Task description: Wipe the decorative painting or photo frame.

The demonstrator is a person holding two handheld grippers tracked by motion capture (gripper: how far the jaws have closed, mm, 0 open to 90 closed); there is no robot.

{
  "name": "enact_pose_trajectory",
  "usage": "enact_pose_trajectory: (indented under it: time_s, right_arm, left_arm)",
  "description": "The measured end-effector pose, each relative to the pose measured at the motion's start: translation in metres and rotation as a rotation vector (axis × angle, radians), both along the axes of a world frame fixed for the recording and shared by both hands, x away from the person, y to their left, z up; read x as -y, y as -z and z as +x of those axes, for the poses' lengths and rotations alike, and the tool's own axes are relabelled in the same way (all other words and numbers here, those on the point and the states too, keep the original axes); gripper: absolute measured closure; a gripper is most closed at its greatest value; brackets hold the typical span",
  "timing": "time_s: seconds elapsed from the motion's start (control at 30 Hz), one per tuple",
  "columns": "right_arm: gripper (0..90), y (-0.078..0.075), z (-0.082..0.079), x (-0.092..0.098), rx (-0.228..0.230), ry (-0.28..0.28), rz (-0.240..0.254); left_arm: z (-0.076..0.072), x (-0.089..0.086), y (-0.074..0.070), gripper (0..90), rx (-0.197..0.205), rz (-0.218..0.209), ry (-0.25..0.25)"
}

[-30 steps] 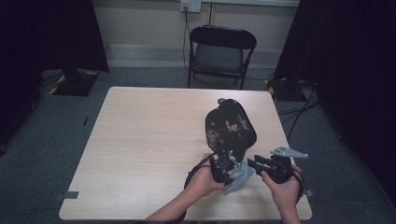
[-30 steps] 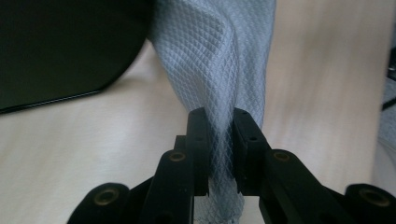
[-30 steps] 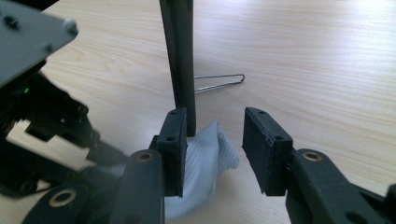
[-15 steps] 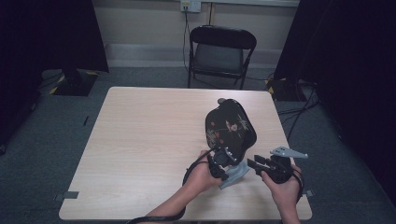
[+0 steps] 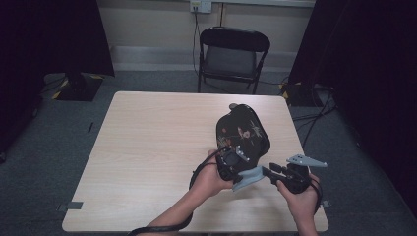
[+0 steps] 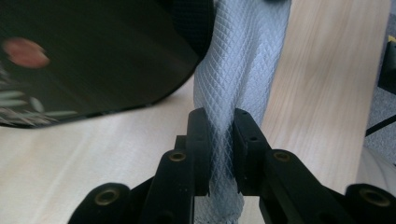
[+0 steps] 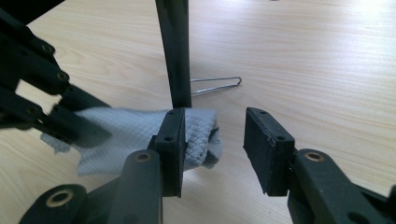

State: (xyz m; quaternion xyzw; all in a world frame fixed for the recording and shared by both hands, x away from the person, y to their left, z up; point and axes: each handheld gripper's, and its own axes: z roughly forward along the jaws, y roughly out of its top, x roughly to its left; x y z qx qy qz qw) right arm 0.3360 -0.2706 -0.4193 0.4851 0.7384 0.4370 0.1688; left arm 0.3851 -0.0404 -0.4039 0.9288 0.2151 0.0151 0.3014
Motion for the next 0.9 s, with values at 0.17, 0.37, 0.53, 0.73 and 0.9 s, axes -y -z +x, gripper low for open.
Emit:
enact_pose_trajectory:
  time_s: [0.17, 0.37, 0.53, 0.73, 0.9]
  right_arm:
    - [58.1, -0.003, -0.001, -0.001, 0.011, -0.021, 0.01]
    - [57.2, -0.004, -0.002, -0.004, 0.021, -0.055, 0.014]
    - [55.4, -0.01, -0.003, 0.0, 0.02, -0.068, 0.017]
    - [54.0, -0.013, -0.006, 0.002, 0.025, -0.074, 0.014]
    - [52.6, -0.012, -0.009, 0.005, 0.021, -0.065, 0.014]
  left_arm:
    - [0.004, -0.003, -0.018, 79.1, 0.017, -0.011, -0.014]
    - [0.008, -0.006, -0.033, 79.2, 0.031, -0.015, -0.033]
    - [0.006, -0.001, -0.03, 79.2, 0.024, -0.013, -0.022]
    - [0.008, 0.009, -0.025, 79.2, 0.012, -0.02, -0.027]
    - [0.011, 0.015, -0.03, 79.2, 0.017, -0.014, -0.022]
